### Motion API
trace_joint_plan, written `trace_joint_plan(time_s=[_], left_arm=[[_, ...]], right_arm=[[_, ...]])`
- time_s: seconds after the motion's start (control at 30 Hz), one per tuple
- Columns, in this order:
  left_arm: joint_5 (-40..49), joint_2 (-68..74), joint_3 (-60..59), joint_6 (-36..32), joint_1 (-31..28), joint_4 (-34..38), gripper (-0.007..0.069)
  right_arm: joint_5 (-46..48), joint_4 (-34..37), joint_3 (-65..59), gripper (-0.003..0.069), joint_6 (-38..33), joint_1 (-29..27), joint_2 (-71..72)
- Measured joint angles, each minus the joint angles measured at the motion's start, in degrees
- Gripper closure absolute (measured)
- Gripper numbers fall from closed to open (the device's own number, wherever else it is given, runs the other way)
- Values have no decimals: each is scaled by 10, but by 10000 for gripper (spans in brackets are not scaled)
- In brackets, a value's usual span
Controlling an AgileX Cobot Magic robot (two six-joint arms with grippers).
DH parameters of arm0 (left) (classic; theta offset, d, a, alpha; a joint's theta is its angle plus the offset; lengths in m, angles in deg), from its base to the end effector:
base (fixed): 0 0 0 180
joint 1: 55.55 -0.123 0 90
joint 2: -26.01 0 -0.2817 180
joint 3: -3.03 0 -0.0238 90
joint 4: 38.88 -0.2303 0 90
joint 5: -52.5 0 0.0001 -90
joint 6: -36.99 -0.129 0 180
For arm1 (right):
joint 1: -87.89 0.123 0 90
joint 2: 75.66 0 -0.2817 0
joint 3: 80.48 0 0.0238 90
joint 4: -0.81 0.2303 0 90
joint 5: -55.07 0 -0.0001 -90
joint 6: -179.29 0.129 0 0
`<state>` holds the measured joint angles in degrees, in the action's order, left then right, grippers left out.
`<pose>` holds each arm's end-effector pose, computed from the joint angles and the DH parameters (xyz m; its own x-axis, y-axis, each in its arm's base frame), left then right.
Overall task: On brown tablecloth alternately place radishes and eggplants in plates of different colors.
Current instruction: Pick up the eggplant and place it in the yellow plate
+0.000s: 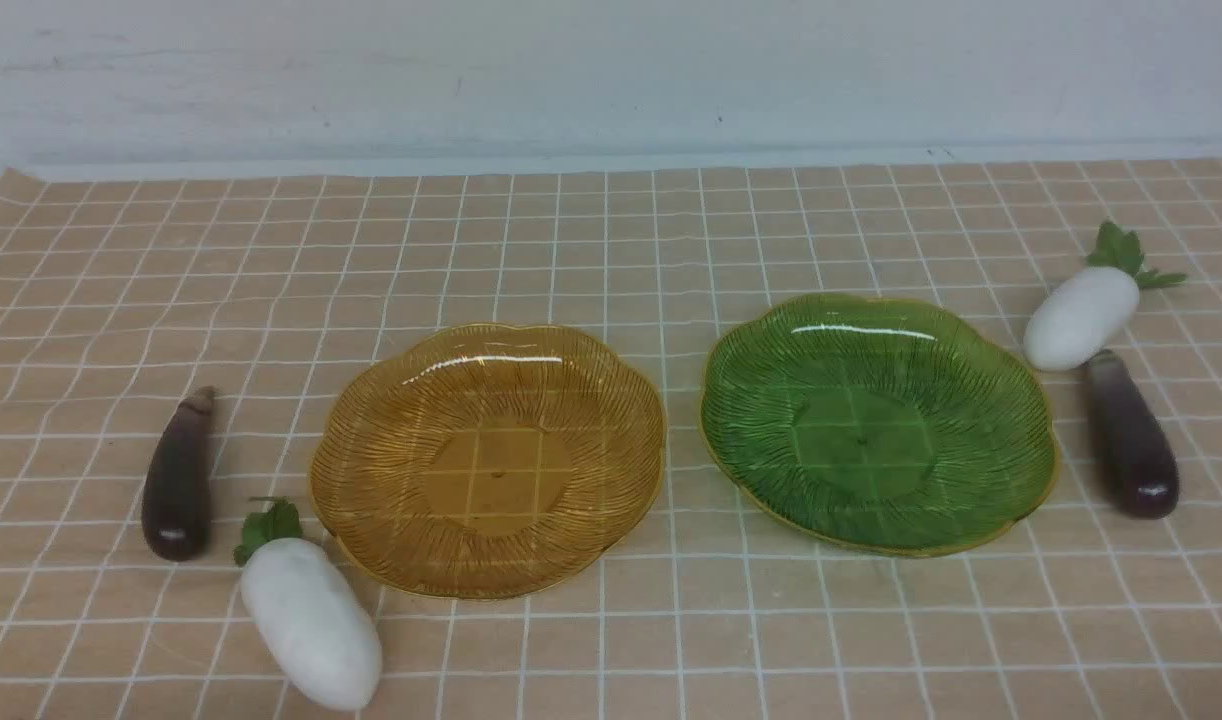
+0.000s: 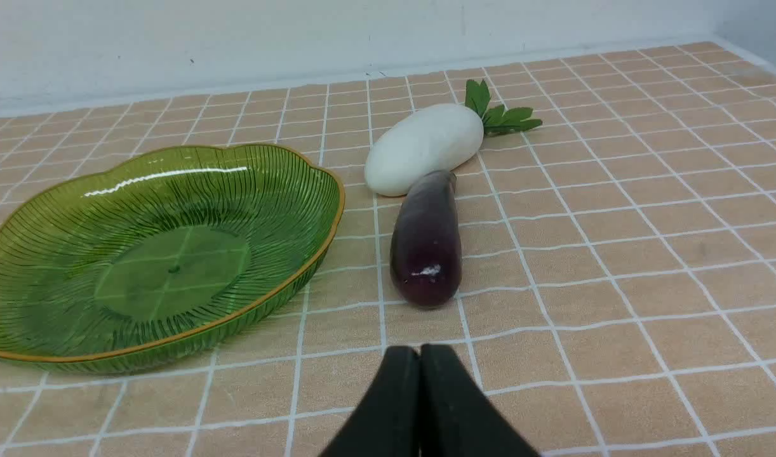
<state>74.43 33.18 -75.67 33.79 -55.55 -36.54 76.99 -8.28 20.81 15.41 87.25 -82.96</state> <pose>0.0713 -0.0020 0.1590 -0.3051 0.0180 -0.9521 0.0200 0.9997 0.0124 0.0712 -0.0084 0.1594 -0.2920 0.1366 -0.9466 0.1073 0.9882 0.1095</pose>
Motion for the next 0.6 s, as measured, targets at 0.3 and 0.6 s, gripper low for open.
trace_joint_plan(time_s=[0.3, 0.6], left_arm=[[0, 0, 0, 0, 0, 0, 628], [-44, 0, 0, 73, 0, 93, 628]], right_arm=[[0, 0, 0, 673, 0, 0, 0], [0, 0, 0, 673, 0, 0, 0]])
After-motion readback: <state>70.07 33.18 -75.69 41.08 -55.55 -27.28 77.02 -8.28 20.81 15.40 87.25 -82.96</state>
